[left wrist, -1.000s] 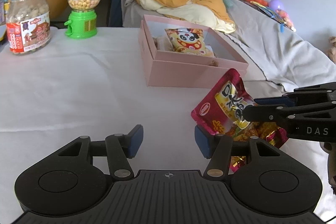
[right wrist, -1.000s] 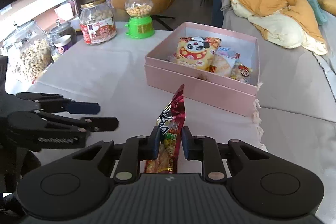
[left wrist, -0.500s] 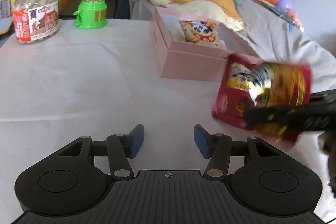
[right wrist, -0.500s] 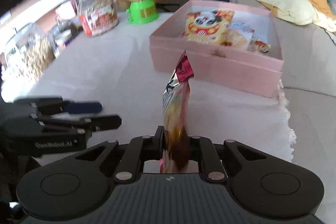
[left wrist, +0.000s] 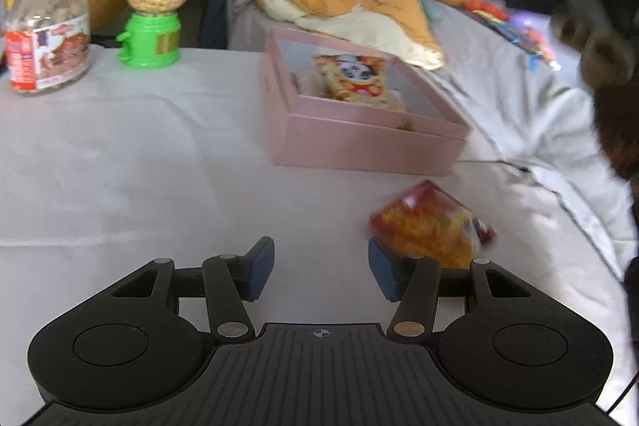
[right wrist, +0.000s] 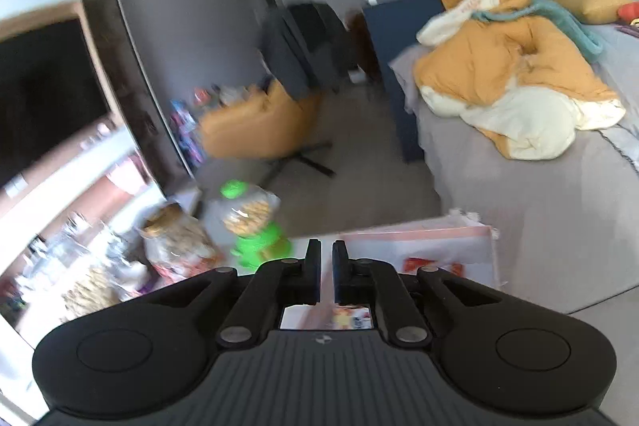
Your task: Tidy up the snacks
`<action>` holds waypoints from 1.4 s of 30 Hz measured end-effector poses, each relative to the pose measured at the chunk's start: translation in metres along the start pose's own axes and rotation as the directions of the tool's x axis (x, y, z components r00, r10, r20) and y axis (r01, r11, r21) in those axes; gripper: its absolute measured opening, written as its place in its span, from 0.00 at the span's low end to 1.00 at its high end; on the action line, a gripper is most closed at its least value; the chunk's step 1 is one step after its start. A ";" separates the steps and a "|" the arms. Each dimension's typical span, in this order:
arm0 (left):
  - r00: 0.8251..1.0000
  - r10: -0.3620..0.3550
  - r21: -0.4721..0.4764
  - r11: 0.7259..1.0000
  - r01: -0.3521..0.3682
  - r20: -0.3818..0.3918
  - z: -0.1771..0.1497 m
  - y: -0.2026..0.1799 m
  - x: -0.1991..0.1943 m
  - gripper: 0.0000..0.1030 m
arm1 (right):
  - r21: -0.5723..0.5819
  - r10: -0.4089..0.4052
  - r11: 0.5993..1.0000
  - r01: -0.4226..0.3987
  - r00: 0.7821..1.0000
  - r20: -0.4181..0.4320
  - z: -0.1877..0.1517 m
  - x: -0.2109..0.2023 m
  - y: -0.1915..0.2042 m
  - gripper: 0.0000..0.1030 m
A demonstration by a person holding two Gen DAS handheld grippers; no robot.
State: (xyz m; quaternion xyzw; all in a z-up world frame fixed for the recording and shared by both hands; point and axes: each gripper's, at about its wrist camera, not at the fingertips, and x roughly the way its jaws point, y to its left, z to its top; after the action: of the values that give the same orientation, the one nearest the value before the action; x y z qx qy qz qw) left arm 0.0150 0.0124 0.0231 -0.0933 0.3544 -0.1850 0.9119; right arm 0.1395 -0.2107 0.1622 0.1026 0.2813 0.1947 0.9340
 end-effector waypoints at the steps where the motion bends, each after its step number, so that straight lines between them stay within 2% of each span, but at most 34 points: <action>1: 1.000 -0.019 0.008 1.000 0.019 -0.004 0.001 -0.002 0.000 0.56 | -0.014 0.004 1.000 -0.004 0.999 -0.033 -0.005 0.005 -0.001 0.08; 3: 0.999 -0.047 0.047 0.998 0.047 -0.017 0.004 -0.010 0.004 0.56 | -0.054 0.018 0.998 -0.022 0.997 -0.076 -0.023 0.005 -0.002 0.22; 5: 0.996 -0.082 0.097 0.992 0.084 -0.025 0.013 -0.020 0.011 0.56 | -0.083 -0.019 0.996 0.009 0.992 -0.124 -0.046 0.002 -0.007 0.50; 7: 0.992 -0.120 0.121 0.985 0.122 -0.029 0.022 -0.027 0.018 0.56 | -0.101 -0.054 0.994 0.038 0.984 -0.169 -0.072 -0.003 -0.013 0.56; 10: 0.989 -0.135 0.133 0.981 0.141 -0.055 0.040 -0.031 0.041 0.56 | -0.111 -0.105 0.991 0.079 0.962 -0.250 -0.107 -0.018 -0.028 0.57; 14: 0.978 -0.146 0.088 0.983 0.160 -0.147 0.050 -0.036 0.081 0.43 | -0.076 -0.141 0.990 0.122 0.928 -0.346 -0.138 -0.028 -0.048 0.57; 16: 0.971 -0.150 0.063 0.984 0.164 -0.187 0.051 -0.038 0.097 0.43 | -0.052 -0.142 0.990 0.132 0.910 -0.391 -0.155 -0.026 -0.055 0.57; 18: 0.972 -0.145 0.073 0.984 0.161 -0.183 0.049 -0.044 0.104 0.43 | -0.046 -0.139 0.990 0.132 0.900 -0.413 -0.166 -0.023 -0.058 0.57; 19: 0.973 -0.136 0.085 0.984 0.153 -0.186 0.049 -0.048 0.105 0.43 | -0.047 -0.136 0.991 0.128 0.903 -0.408 -0.174 -0.019 -0.059 0.60; 20: 0.973 -0.134 0.091 0.984 0.153 -0.189 0.048 -0.050 0.104 0.43 | -0.060 -0.137 0.990 0.124 0.915 -0.379 -0.176 -0.021 -0.057 0.61; 24: 0.947 -0.189 0.031 0.978 0.204 -0.261 0.044 -0.049 0.096 0.35 | -0.101 -0.125 0.990 0.095 0.931 -0.344 -0.176 -0.012 -0.052 0.63; 29: 0.962 -0.120 0.070 0.987 0.141 -0.244 0.040 -0.053 0.092 0.30 | -0.133 -0.130 0.987 0.092 0.941 -0.312 -0.174 -0.009 -0.052 0.67; 36: 0.975 -0.091 0.081 0.991 0.109 -0.201 0.049 -0.056 0.106 0.30 | -0.161 -0.150 0.981 0.108 0.950 -0.276 -0.180 -0.009 -0.047 0.70; 40: 0.968 -0.150 0.024 0.987 0.158 -0.200 0.053 -0.048 0.113 0.30 | -0.183 -0.169 0.975 0.124 0.953 -0.252 -0.183 -0.005 -0.042 0.77; 42: 0.951 -0.228 -0.029 0.973 0.227 -0.208 0.052 -0.041 0.115 0.30 | -0.209 -0.196 0.967 0.148 0.952 -0.234 -0.184 0.001 -0.036 0.80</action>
State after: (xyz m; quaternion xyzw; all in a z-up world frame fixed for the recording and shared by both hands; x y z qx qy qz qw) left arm 0.1176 -0.0691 0.0030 -0.1156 0.4360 -0.2969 0.8417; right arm 0.0473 -0.2277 0.0001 -0.0372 0.3862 0.1496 0.9094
